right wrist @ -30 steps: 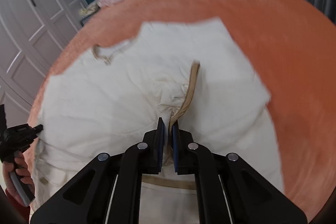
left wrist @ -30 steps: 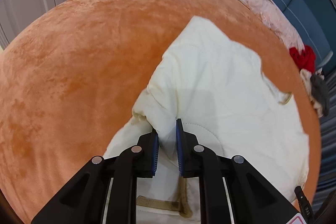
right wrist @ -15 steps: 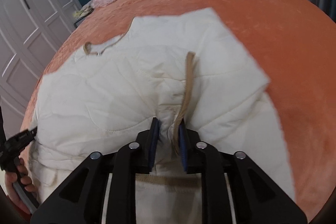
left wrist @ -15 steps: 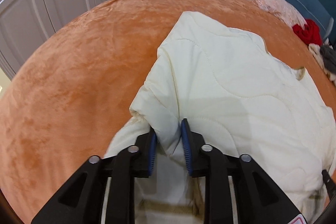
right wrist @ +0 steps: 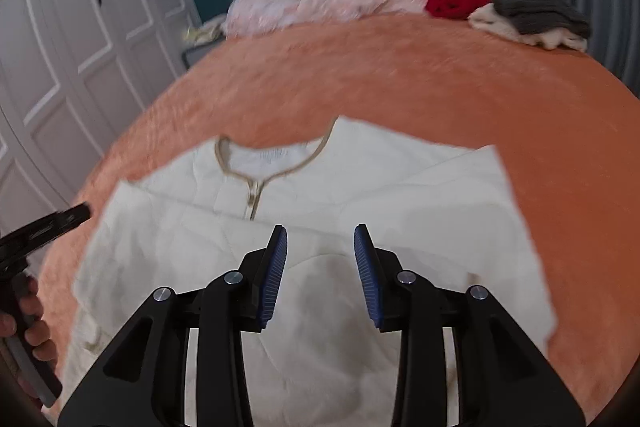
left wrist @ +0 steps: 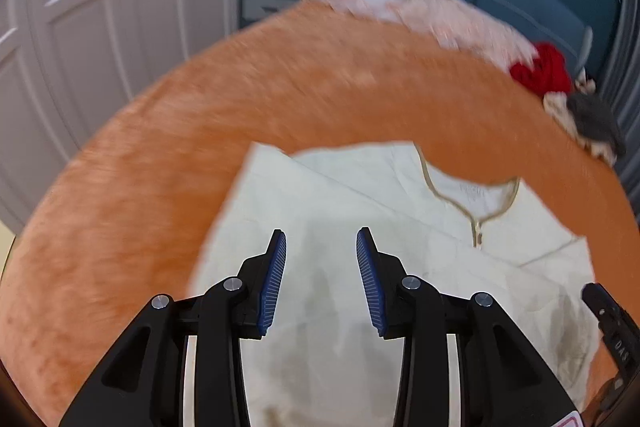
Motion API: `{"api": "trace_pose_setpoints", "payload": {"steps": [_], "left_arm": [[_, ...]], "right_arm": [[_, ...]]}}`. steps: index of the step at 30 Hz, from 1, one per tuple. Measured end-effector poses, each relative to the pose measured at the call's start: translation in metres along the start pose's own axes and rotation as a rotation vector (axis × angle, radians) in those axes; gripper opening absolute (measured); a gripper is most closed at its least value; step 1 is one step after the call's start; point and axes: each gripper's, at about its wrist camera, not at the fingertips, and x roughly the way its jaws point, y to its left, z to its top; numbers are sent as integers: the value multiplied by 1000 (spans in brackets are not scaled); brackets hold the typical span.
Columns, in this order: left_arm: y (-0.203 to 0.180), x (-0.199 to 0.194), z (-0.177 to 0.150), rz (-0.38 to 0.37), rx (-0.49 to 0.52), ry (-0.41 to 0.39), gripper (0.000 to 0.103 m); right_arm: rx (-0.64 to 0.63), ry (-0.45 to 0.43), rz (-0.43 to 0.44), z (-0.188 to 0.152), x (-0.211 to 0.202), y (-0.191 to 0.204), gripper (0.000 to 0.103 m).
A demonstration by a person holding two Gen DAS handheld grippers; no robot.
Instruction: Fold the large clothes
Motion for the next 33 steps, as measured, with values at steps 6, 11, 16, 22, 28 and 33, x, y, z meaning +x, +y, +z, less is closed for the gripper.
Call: {"api": "trace_pose_setpoints", "payload": {"steps": [6,11,16,22,28,33], "left_arm": [[-14,66,-40,63,72,54,37],[-16,69,-55,90,74,-10,39],[-22,72,-60,131,91,-35,42],[-23,72,-55,149,96,-19,44],[7,26,-15,12,61,-21,44],[31,60,45,6,-43,33,45]], "right_arm": [[-74,58,-22,-42,49,-1,34],[-71,26,-9,-50,51,-4,34],[-66,15,-2,-52,50,-7,34],[-59,28,7,-51,53,-10,34],[-76,33,41,-19,25,7,38],[-65,59,202,47,63,58,63]]}}
